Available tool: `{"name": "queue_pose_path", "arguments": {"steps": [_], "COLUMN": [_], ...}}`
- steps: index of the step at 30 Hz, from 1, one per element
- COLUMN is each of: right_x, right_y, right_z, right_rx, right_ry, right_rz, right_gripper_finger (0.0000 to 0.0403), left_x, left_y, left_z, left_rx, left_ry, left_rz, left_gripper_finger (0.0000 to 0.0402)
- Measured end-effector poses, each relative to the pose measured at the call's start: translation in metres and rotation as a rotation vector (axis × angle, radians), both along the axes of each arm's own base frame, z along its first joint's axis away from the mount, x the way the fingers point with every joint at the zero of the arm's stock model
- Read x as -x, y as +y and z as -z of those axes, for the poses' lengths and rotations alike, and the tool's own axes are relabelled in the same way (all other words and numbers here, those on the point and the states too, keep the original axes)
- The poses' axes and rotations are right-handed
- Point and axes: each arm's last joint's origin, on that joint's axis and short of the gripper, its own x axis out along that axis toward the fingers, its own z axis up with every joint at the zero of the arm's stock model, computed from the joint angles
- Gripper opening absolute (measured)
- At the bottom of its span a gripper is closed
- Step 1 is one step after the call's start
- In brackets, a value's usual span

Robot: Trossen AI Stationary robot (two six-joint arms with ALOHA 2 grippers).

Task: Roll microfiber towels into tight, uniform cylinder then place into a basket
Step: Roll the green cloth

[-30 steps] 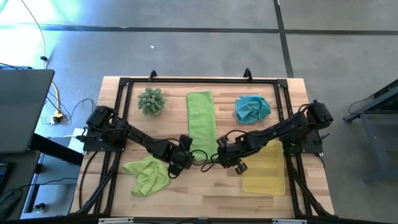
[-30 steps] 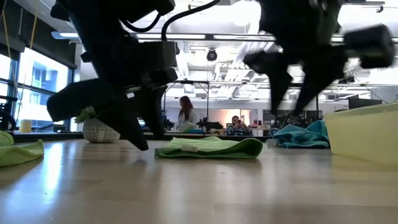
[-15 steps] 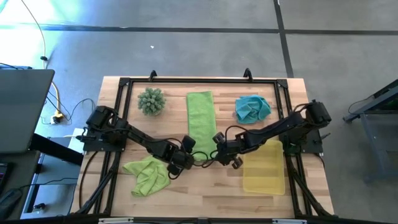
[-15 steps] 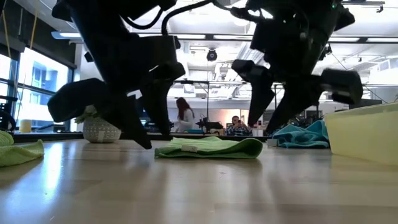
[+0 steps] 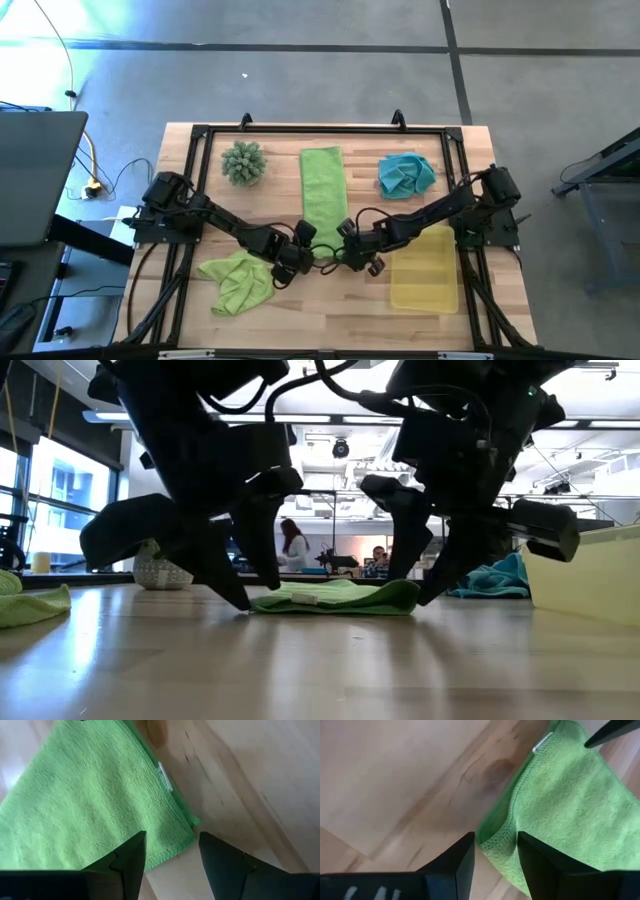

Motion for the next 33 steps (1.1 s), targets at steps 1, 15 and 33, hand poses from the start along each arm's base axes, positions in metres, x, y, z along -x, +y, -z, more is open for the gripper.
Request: {"name": "queue_pose_path", "arguments": {"steps": [1, 15, 33], "right_x": [0.000, 0.002, 0.002], "right_y": [0.001, 0.006, 0.006], "right_z": [0.000, 0.000, 0.000], "right_rx": [-0.011, -0.148, -0.228], "right_ry": [0.002, 0.020, 0.024], "right_rz": [0.016, 0.219, 0.350], "right_gripper_finger": [0.0137, 0.0007, 0.0009], "left_x": [0.000, -0.003, -0.009], "left_y": [0.000, -0.004, -0.001], "left_z": [0.000, -0.002, 0.015], "left_rx": [-0.004, 0.072, 0.206], "left_ry": [0.001, -0.041, -0.075], "left_rz": [0.002, -0.011, -0.270], "left_gripper_finger": [0.0172, 0.0172, 0.0138]}}
